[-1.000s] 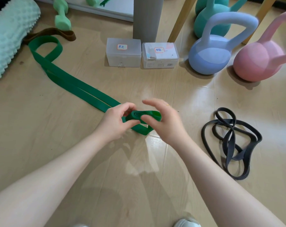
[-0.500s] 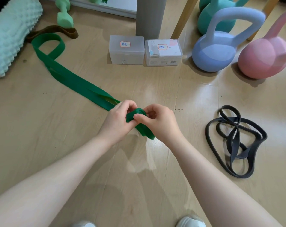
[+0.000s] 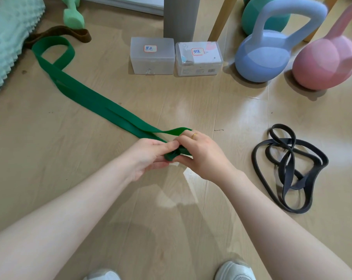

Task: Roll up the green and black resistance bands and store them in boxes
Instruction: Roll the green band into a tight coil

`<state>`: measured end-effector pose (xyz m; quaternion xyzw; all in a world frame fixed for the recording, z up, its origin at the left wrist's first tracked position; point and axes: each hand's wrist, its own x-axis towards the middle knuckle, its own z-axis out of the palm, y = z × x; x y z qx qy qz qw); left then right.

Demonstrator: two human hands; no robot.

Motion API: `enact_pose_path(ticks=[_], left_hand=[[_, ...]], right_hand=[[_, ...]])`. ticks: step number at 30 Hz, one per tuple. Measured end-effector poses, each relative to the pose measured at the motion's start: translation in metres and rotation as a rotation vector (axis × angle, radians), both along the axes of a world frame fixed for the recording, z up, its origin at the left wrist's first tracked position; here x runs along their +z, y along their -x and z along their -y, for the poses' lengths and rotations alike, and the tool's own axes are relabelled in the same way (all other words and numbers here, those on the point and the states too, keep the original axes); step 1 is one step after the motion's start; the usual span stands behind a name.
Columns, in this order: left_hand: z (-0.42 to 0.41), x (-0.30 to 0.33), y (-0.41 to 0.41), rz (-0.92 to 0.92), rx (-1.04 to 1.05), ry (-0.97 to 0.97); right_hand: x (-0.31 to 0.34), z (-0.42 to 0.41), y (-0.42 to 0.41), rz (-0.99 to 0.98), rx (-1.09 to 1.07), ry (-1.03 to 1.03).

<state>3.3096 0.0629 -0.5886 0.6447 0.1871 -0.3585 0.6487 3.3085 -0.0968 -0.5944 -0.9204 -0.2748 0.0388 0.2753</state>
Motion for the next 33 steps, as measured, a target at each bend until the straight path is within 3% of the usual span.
enact_pose_path(ticks=[4, 10, 17, 22, 29, 33], left_hand=[[0.003, -0.005, 0.006, -0.046, 0.043, -0.033], [0.011, -0.006, 0.009, 0.137, 0.155, -0.086], [0.01, -0.004, 0.005, 0.273, 0.339, -0.071], [0.015, -0.006, 0.004, 0.347, 0.437, -0.129], [0.02, -0.004, 0.002, 0.188, 0.606, 0.048], [0.022, -0.008, 0.008, 0.094, 0.611, 0.049]], right_hand=[[-0.007, 0.004, 0.003, -0.089, 0.001, -0.032], [-0.015, 0.006, 0.007, -0.242, -0.172, -0.142], [-0.021, -0.003, 0.009, -0.099, -0.341, -0.131], [-0.026, -0.027, 0.018, -0.113, -0.483, -0.231], [-0.022, -0.042, 0.023, -0.081, -0.526, -0.255], [-0.017, -0.041, 0.02, -0.209, -0.529, -0.231]])
